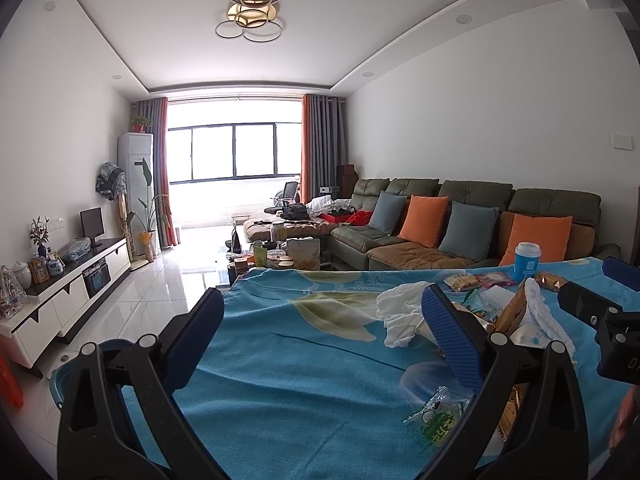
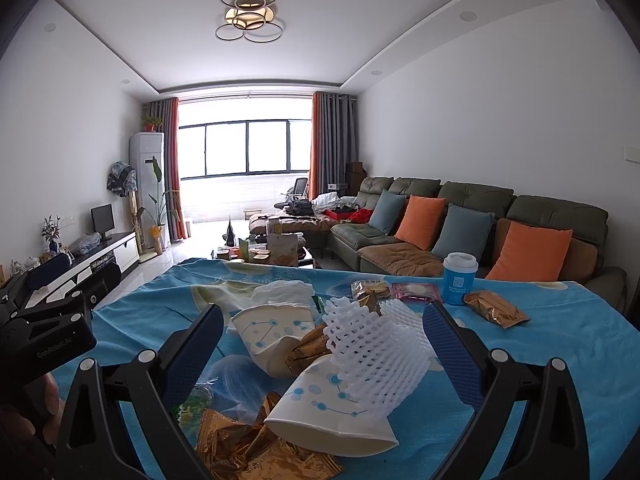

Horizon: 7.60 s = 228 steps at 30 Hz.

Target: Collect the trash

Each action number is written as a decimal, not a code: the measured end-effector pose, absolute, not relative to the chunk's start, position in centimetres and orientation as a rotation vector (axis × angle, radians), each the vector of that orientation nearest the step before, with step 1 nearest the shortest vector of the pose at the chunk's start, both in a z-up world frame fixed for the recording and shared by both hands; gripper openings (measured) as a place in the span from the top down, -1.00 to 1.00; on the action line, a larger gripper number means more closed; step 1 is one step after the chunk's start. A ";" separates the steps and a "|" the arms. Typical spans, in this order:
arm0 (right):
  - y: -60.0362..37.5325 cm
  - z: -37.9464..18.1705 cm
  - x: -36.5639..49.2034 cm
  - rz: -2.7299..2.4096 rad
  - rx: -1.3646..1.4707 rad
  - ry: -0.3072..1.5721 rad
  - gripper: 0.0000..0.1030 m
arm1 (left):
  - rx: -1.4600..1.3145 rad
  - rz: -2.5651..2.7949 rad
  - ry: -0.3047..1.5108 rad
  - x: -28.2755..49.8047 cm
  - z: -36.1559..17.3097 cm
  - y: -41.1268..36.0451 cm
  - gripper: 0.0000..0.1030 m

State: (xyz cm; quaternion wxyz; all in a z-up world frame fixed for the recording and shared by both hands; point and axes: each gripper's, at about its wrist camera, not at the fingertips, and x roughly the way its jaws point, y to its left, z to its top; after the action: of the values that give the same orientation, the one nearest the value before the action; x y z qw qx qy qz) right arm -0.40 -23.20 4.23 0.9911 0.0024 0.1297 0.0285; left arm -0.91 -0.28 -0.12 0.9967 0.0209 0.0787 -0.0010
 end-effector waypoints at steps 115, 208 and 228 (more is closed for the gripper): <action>-26.9 3.5 2.4 0.240 0.134 0.506 0.81 | -0.084 -0.849 0.709 2.4 -6.7 -6.3 0.65; -11.9 4.9 6.1 0.629 0.009 0.602 0.29 | -0.178 -0.532 0.599 -2.0 -3.9 7.6 -0.16; -21.7 0.2 5.2 0.396 0.103 0.669 0.29 | -0.223 -0.683 0.781 2.8 -7.1 1.0 0.12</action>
State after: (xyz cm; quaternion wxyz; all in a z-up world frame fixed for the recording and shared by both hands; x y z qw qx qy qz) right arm 5.15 -21.66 0.21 0.9241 0.0503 0.3258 0.1932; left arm 2.76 0.97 -7.09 0.8625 -0.1063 0.3723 -0.3257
